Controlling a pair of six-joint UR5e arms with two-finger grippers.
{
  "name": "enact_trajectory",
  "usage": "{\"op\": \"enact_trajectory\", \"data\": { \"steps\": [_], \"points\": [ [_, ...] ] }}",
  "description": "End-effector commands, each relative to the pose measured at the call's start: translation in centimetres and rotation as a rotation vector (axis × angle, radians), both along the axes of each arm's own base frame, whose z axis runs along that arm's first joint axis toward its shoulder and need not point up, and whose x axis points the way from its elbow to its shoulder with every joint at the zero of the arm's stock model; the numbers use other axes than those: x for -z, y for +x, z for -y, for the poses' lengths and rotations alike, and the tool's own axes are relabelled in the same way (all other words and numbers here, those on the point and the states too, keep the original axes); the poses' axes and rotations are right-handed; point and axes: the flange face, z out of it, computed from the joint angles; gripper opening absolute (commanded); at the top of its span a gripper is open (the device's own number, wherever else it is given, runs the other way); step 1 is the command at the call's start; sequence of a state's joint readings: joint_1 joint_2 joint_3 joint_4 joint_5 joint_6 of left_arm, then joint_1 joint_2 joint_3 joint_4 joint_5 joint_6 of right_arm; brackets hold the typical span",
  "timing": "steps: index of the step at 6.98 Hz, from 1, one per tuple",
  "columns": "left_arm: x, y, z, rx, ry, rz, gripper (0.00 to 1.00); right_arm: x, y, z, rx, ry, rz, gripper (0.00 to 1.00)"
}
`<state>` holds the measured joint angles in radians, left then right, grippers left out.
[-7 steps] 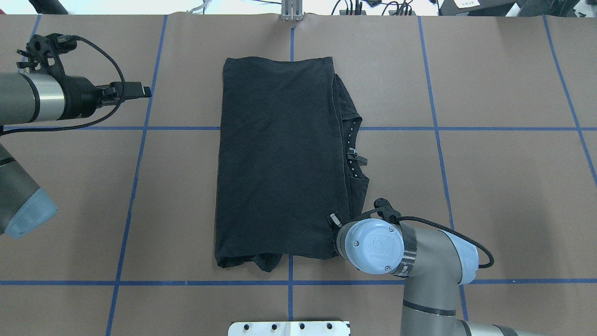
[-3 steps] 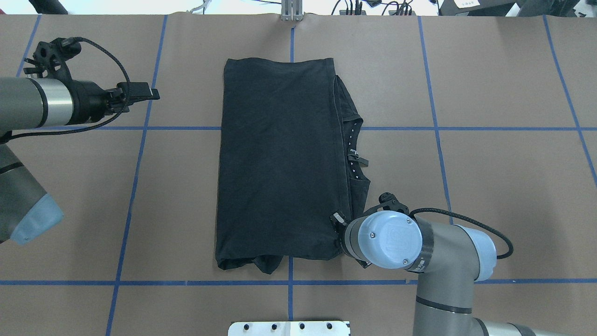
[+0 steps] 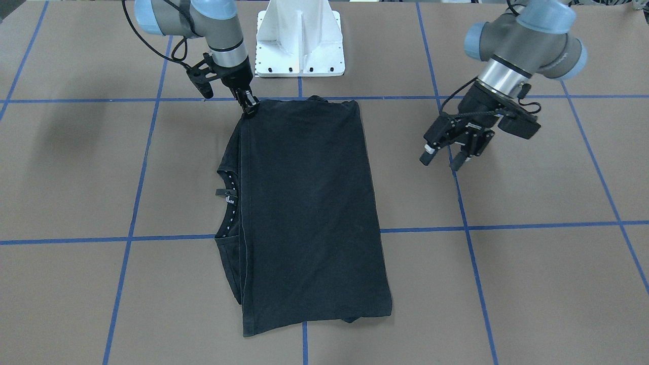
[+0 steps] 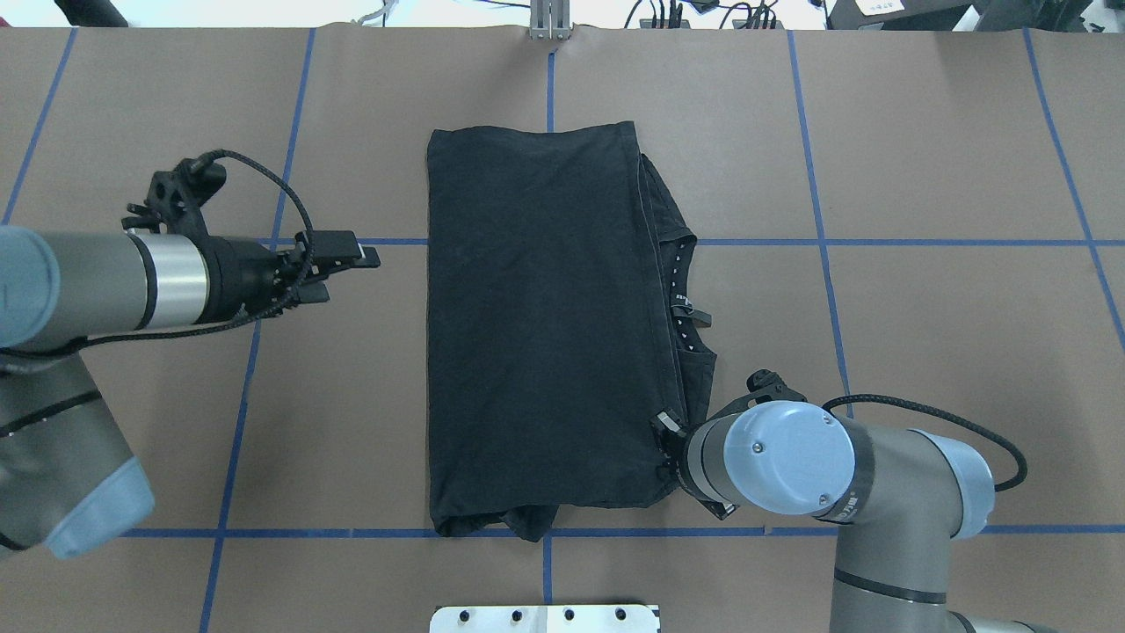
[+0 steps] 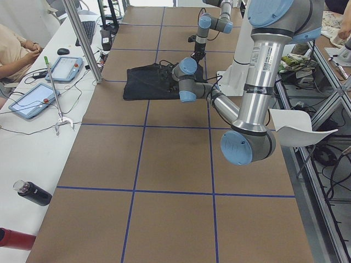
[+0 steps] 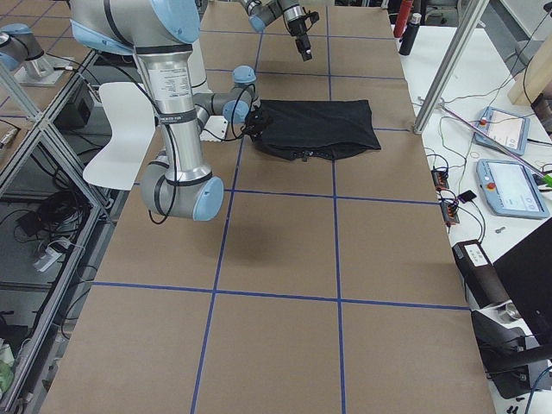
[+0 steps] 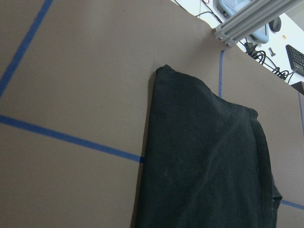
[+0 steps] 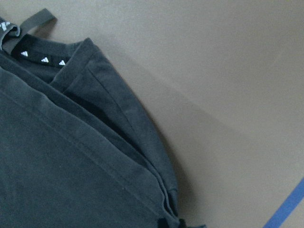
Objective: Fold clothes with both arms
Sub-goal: 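Move the left gripper to the shirt's near end beside the right gripper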
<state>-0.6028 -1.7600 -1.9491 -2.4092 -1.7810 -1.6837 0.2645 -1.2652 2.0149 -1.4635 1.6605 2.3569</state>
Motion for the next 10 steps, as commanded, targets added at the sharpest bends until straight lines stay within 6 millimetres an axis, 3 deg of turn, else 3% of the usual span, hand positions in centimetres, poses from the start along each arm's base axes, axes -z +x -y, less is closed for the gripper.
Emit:
{"op": "enact_trajectory", "data": {
  "steps": [1,2,3,4,6,10],
  "points": [
    [1.7,6.4,-8.5,-0.025,-0.169,-0.079,0.99,-0.3,0.3,-0.3,0.007,0.0,-0.002,0.0],
    [0.7,10.0,-12.5,-0.071,-0.209,0.015,0.99,-0.3,0.2,-0.6,0.012,0.0,-0.002,0.0],
    [-0.6,11.9,-14.4,-0.067,-0.213,0.068,0.99,0.0,0.0,-0.8,0.016,0.001,0.002,0.0],
    [-1.2,12.9,-15.3,-0.076,-0.22,0.082,0.98,0.0,-0.1,-0.9,0.019,0.001,0.002,0.0],
    [-2.3,15.1,-17.8,-0.116,-0.255,0.103,0.81,0.0,-0.2,-1.0,0.021,0.001,0.002,0.0],
    [-3.2,16.2,-18.1,-0.123,-0.26,0.123,0.64,-0.1,-0.1,-0.9,0.019,0.0,0.001,0.0]
  ]
}}
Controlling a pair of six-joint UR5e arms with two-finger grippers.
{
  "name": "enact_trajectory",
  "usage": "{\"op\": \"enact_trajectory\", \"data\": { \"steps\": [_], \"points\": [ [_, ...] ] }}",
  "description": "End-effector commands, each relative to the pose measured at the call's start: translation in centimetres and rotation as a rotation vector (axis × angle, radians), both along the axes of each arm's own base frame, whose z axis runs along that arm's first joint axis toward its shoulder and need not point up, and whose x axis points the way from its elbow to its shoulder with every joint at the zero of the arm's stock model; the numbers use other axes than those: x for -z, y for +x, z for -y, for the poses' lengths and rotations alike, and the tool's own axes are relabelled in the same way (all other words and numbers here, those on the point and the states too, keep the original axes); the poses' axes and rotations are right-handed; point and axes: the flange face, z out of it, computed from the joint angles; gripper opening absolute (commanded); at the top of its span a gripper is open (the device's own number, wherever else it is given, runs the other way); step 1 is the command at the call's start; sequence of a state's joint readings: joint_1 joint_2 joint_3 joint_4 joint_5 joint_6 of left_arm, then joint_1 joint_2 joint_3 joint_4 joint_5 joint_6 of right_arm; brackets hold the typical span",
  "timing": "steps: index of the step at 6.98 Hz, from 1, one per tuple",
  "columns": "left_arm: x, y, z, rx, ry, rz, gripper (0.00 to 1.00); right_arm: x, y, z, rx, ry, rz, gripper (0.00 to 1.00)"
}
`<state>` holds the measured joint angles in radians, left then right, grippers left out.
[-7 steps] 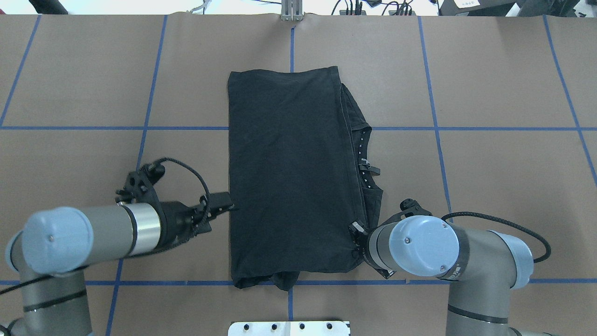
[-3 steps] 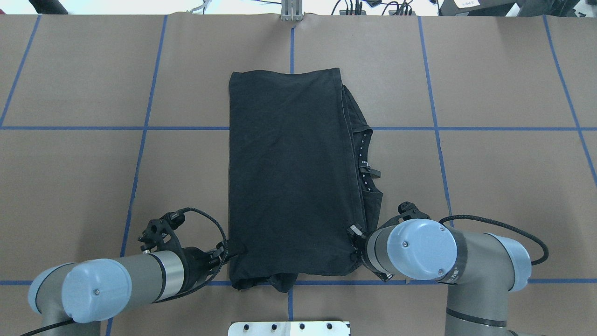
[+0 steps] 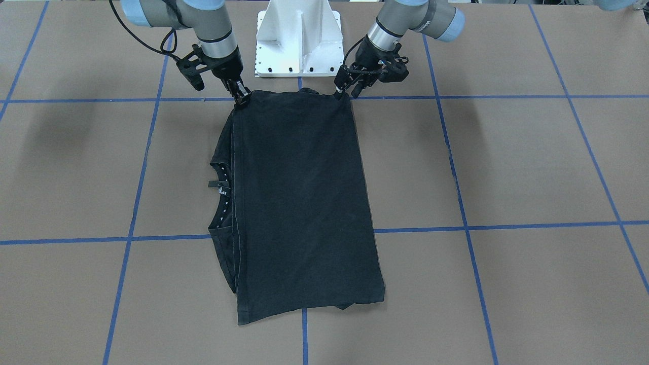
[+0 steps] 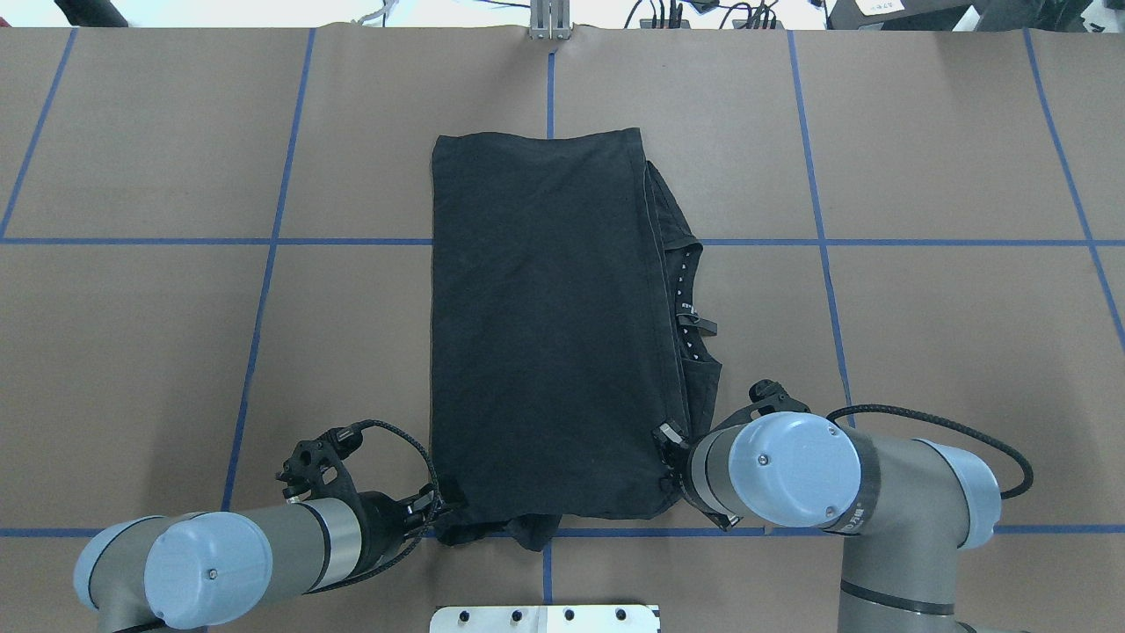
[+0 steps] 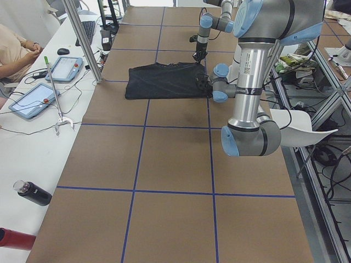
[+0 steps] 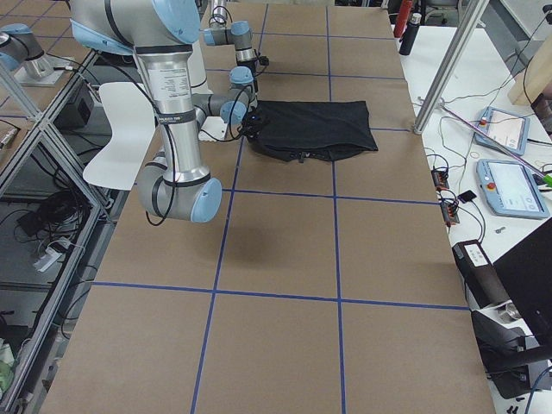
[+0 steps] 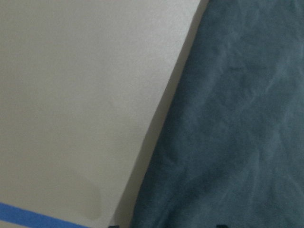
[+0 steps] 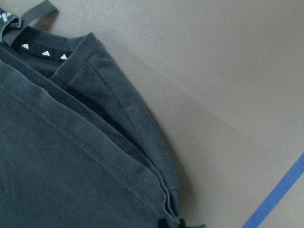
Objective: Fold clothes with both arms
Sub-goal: 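Move the left gripper to the shirt's near end beside the right gripper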
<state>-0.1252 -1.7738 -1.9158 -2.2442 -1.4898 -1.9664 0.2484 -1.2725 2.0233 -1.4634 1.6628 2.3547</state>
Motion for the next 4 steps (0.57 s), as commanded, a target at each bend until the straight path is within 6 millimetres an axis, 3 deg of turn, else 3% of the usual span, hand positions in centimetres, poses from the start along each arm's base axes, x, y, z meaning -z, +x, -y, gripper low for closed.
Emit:
{"op": "enact_trajectory", "data": {
  "steps": [1,3,4],
  "points": [
    [-0.38,0.56,0.01,-0.001,-0.003,0.009,0.55,-0.04,0.01,0.0,0.0,0.0,-0.001,0.0],
    [-0.3,0.59,0.01,-0.002,-0.002,0.008,0.02,-0.12,0.03,0.0,0.0,-0.001,-0.002,0.0],
    [-0.45,0.61,-0.02,-0.005,-0.002,0.011,0.0,-0.04,0.01,0.0,0.0,0.0,-0.001,0.0]
  ]
}}
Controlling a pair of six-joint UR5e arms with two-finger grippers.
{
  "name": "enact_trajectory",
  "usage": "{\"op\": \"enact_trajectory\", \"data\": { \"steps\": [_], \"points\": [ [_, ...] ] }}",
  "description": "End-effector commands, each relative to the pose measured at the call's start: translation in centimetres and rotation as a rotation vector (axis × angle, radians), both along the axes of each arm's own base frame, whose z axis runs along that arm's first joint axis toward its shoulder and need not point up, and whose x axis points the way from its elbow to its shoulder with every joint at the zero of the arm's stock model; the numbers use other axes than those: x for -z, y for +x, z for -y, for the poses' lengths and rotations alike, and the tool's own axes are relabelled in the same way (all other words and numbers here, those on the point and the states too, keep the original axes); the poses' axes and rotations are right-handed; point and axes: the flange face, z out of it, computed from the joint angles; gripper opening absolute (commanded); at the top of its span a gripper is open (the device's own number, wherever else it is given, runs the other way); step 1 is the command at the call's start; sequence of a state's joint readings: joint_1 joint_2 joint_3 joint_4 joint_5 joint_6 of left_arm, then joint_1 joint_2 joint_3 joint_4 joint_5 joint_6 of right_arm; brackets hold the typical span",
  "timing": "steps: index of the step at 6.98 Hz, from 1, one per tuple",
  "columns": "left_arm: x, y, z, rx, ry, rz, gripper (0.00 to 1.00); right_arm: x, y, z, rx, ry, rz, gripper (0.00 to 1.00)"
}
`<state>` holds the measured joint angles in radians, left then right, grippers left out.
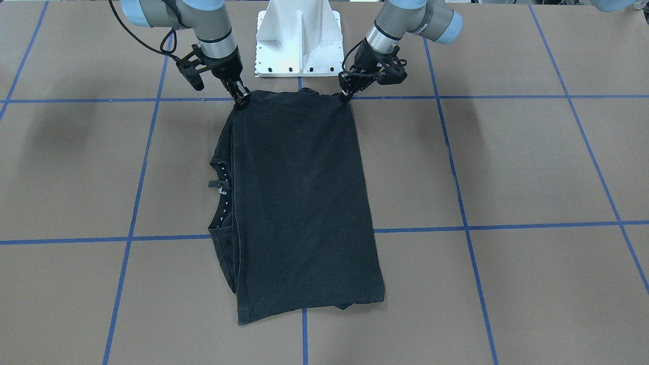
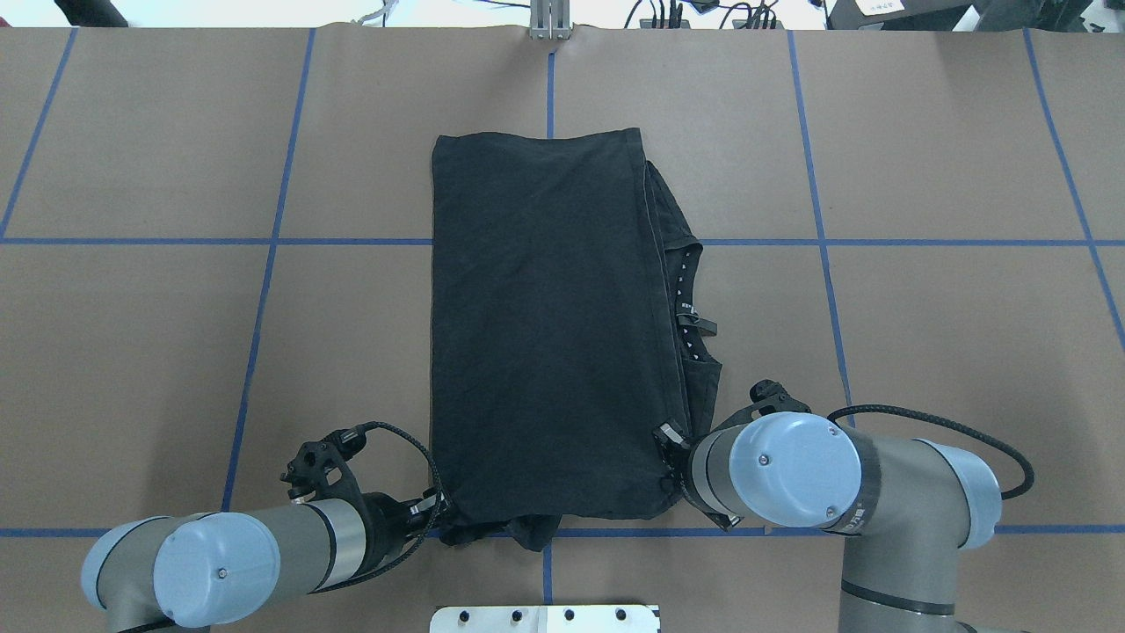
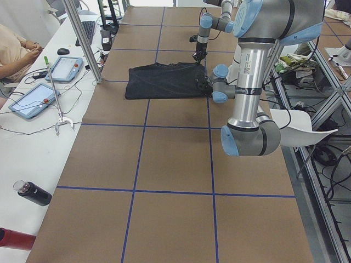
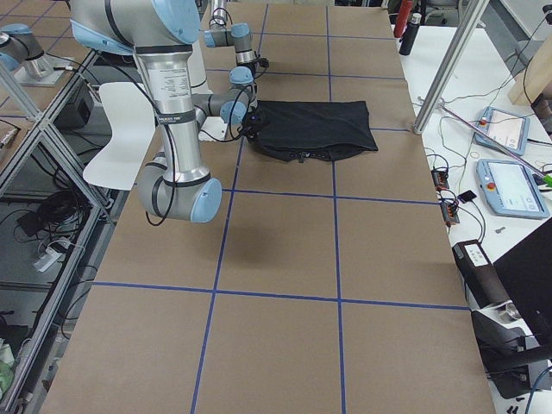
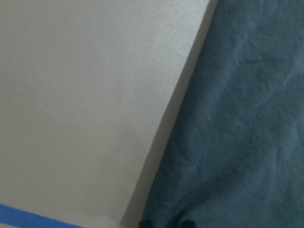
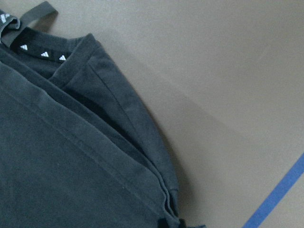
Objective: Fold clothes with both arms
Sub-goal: 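Grasp both near corners of the black shirt with left and right grippers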
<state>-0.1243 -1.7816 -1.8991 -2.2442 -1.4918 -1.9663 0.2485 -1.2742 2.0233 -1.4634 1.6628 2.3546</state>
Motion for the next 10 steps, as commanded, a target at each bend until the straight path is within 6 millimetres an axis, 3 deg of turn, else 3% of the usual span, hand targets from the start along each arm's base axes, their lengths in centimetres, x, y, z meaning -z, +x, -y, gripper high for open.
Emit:
{"op": "enact_trajectory", "data": {
  "steps": [1,3,4,7,8,10],
  "points": [
    [-0.1,-0.2,-0.1,-0.007,0.002,0.0,0.0,0.0,0.0,0.0,0.0,0.0,-0.001,0.0],
    [1.2,-2.5,-0.5,-0.044,0.002,-0.032,0.0,0.1,0.2,0.0,-0.002,0.001,0.002,0.0],
    [1.5,-4.8,-1.0,-0.063,-0.002,-0.047,0.0,0.5,0.6,0.0,-0.003,0.003,0.013,0.0],
    [6.0,-9.3,-1.7,-0.07,-0.003,-0.154,0.0,4.0,5.0,-1.7,0.041,-0.024,0.11,0.0],
    [6.6,-10.3,-1.7,-0.07,0.0,-0.169,0.0,4.8,5.9,-2.4,0.078,-0.053,0.137,0.0],
    [9.2,-14.8,-3.2,-0.124,-0.084,-0.24,0.0,6.9,7.7,-4.0,0.177,-0.113,0.203,0.0]
  ]
}}
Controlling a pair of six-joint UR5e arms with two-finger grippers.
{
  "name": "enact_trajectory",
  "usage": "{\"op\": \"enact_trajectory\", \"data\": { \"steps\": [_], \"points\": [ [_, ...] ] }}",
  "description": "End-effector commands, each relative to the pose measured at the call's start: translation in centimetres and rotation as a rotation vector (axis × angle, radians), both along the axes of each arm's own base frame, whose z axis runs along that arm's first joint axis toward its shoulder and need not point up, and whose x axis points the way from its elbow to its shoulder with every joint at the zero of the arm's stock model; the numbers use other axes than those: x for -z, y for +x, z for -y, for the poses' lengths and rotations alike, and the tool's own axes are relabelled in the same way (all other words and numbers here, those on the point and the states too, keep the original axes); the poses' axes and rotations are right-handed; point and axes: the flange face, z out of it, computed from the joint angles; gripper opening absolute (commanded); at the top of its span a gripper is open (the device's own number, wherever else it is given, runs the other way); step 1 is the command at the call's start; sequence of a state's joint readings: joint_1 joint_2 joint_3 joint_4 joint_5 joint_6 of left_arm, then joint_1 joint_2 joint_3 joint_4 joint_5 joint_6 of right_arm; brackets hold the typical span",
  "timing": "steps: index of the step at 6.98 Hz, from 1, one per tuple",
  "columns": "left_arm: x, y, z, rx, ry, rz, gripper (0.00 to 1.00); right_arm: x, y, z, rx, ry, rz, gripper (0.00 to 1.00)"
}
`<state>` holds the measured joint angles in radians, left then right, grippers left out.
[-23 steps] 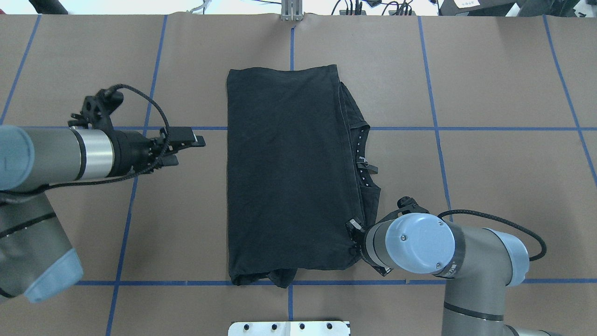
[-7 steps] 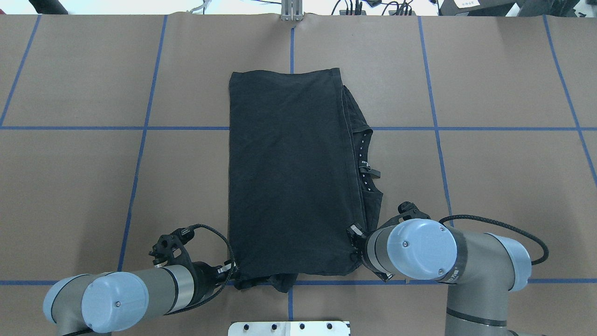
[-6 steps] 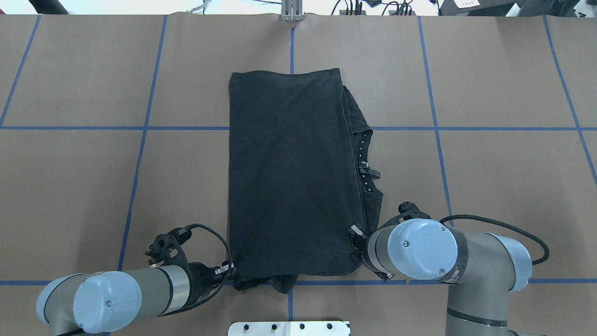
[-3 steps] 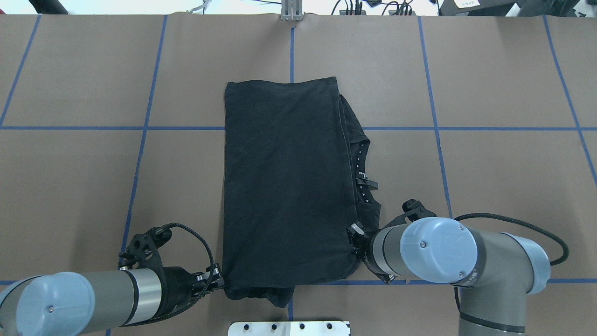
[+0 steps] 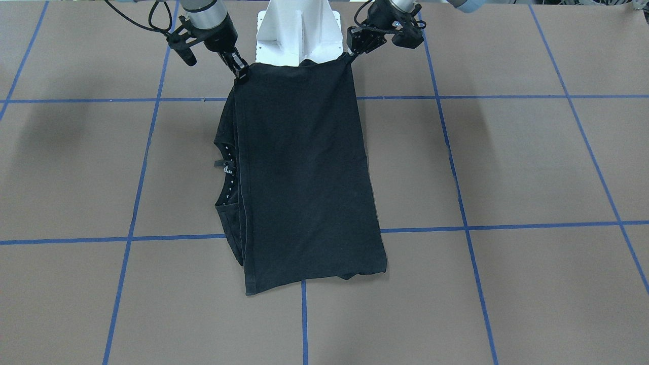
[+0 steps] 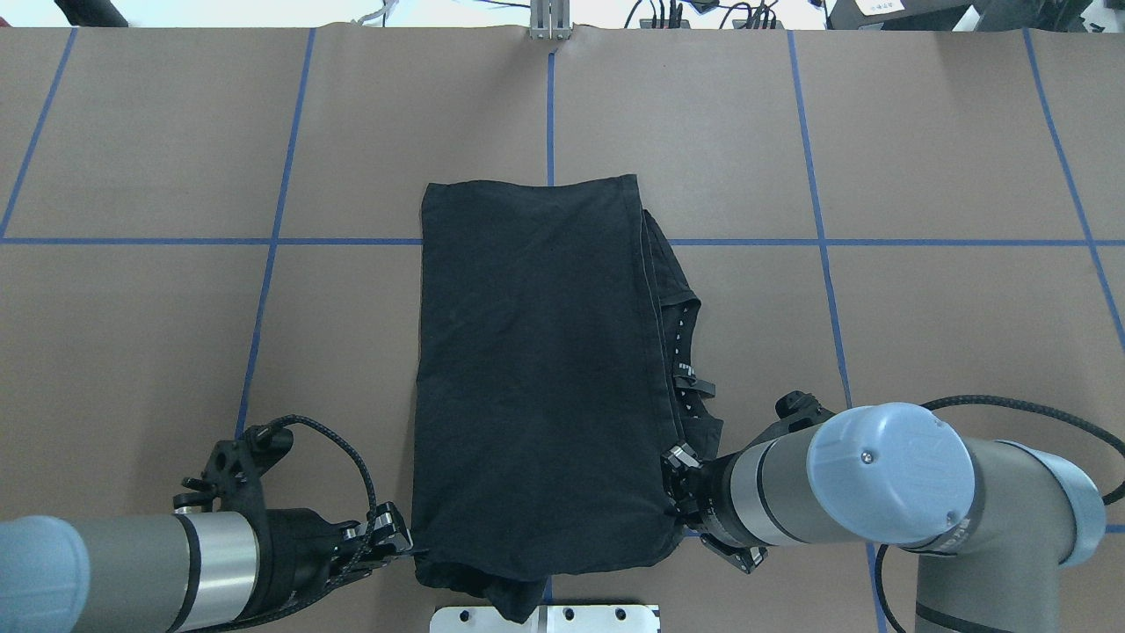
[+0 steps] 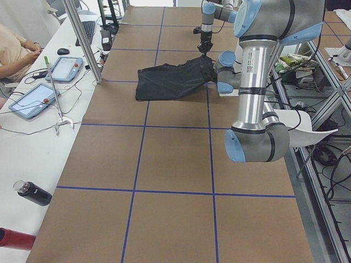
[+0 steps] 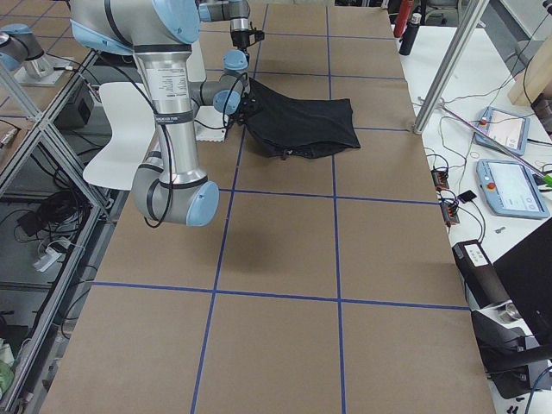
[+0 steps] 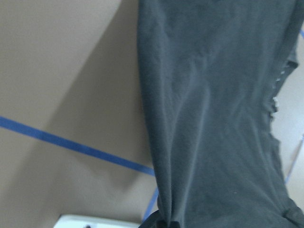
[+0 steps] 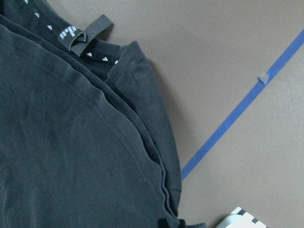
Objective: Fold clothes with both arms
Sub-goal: 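Grasp both near corners of the black shirt with left and right grippers, then lift the near end with both grippers and fold it away from the robot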
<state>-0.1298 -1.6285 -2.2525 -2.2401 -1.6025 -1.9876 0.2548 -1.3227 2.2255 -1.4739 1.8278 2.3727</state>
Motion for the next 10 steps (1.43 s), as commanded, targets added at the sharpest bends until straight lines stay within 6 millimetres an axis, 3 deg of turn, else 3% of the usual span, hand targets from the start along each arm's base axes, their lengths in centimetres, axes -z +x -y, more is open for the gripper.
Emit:
{"op": "enact_trajectory", "data": {
  "steps": [1,3,6,7,8,9,10],
  "points": [
    [2.3,-3.2,-1.2,-0.04,-0.081,-0.05,0.0,2.2,2.3,-1.7,0.109,-0.057,0.07,0.0],
    [3.8,-4.2,-2.4,-0.066,-0.173,-0.078,0.0,2.8,5.9,-2.2,0.158,-0.092,0.107,0.0],
    [6.5,-7.3,-2.3,-0.093,-0.171,-0.131,0.0,3.1,7.6,0.7,0.116,-0.11,0.121,0.0],
    [6.3,-7.2,-1.6,-0.077,-0.17,-0.116,0.0,3.1,7.8,1.8,0.094,-0.111,0.121,0.0],
    [5.8,-6.8,-0.2,-0.04,-0.166,-0.104,0.0,2.2,7.2,4.1,0.053,-0.115,0.096,0.0],
    [4.4,-4.6,1.4,-0.006,-0.167,-0.065,0.0,2.2,5.9,7.3,0.005,-0.117,0.084,0.0],
    [4.6,-2.7,3.5,0.032,-0.155,-0.063,0.0,2.2,4.9,9.0,-0.016,-0.123,0.073,0.0]
  ]
}}
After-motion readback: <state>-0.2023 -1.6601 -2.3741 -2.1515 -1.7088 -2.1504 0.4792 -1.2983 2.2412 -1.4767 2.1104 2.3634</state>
